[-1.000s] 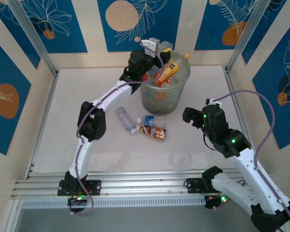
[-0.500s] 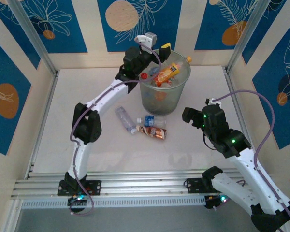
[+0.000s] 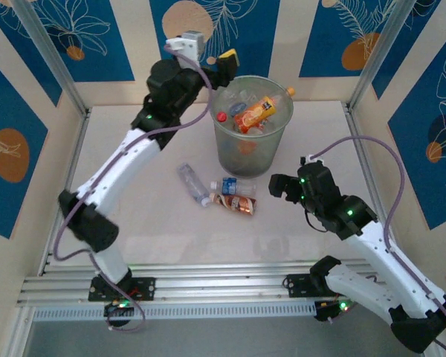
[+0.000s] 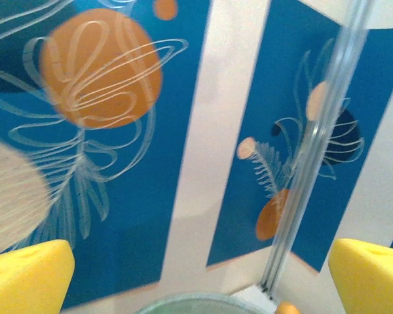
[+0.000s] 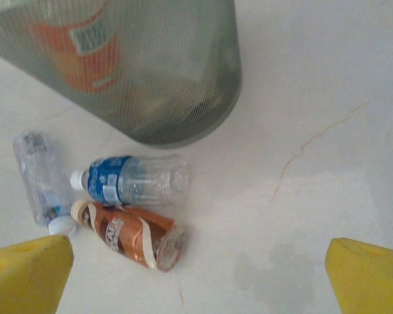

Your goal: Put the plastic bottles in the bin

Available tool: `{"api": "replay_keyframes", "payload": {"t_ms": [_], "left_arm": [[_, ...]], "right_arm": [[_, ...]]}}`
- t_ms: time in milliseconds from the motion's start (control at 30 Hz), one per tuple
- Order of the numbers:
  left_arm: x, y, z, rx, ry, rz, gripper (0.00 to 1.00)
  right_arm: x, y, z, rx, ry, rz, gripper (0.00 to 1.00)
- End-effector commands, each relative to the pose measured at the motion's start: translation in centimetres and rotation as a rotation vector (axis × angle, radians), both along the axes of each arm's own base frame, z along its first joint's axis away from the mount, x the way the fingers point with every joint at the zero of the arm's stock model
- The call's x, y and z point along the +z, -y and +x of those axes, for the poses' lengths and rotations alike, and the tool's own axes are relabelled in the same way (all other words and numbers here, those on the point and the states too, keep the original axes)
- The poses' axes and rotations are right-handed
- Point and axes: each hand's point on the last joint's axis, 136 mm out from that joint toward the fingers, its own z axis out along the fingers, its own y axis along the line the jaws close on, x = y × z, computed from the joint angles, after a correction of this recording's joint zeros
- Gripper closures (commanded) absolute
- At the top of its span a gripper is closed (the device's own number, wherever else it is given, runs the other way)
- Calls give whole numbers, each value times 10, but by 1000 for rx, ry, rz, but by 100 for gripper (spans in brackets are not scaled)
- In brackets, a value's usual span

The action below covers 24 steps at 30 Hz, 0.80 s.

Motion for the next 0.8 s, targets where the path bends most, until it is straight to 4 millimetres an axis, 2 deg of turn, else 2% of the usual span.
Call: {"api": "replay_keyframes", "payload": {"t_ms": [0, 67, 133, 300, 467, 767], "left_arm": [[-52, -48, -14, 200, -218, 35, 1], [-83, -76, -28, 286, -306, 34, 1], [-116, -94, -42, 328, -390, 19, 0], [-208, -121, -65, 401, -650, 4, 0], [-276, -123, -74, 404, -825, 1, 0], [-368, -103, -78, 353, -1062, 21, 1]], "right_arm": [[-7, -3, -5, 10, -26, -20, 1], [-13, -7, -5, 23, -39, -29, 1], [-19, -12, -5, 38, -51, -39, 1], [-32, -16, -4, 37, -92, -62, 1], [-45, -26, -4, 86, -122, -62, 1], [-72, -63, -10, 268, -229, -106, 2]]}}
